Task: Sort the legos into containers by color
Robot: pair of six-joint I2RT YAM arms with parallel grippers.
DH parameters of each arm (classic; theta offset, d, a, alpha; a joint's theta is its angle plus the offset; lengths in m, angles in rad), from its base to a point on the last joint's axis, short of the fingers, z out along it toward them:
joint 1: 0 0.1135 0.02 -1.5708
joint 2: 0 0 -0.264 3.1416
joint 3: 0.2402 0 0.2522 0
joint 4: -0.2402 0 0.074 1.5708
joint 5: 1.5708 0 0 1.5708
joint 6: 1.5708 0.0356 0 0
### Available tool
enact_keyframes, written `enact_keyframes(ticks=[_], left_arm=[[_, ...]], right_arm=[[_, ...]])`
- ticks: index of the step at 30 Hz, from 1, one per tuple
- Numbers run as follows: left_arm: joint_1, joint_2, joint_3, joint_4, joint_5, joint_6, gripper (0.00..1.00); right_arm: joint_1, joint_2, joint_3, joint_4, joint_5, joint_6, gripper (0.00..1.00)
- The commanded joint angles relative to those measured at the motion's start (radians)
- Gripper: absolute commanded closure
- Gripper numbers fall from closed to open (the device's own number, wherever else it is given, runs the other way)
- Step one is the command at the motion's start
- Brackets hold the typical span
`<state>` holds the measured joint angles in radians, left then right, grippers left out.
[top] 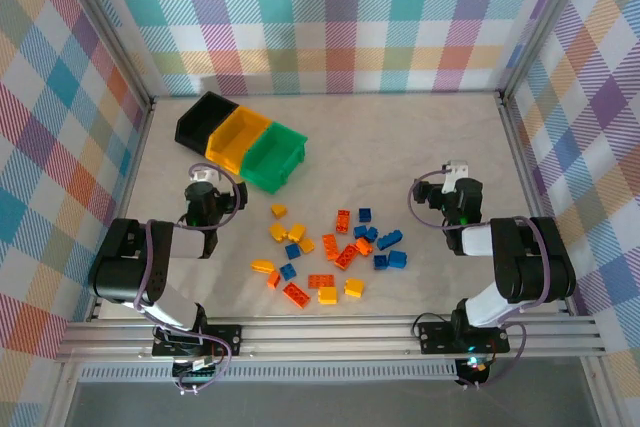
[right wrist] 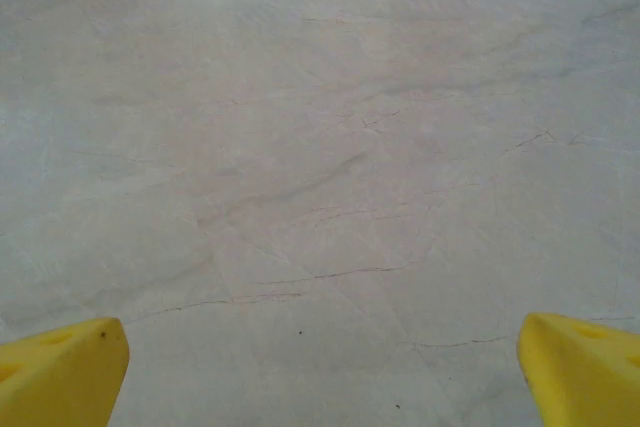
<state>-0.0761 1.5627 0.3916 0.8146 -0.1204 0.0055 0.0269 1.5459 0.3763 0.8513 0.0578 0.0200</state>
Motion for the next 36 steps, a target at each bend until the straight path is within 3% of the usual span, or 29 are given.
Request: enact_keyframes(ticks=[1,33,36], left_arm=[[0.008,0.002,0.022,0.007,0.008,0.017,0.0],[0.009,0.002,0.023,0.006,0.008,0.014,0.0],[0.008,-0.013,0.028,-0.009,-0.018,0.009,0.0]], right_arm=[[-0.002,-0.011,0.018,0.011,-0.022,-0.011,0.0],[-0.003,-0.01,0.024,0.004,-0.016,-0.004,0.0],[-0.002,-0.017,0.019,0.019,0.028,0.007,0.0]])
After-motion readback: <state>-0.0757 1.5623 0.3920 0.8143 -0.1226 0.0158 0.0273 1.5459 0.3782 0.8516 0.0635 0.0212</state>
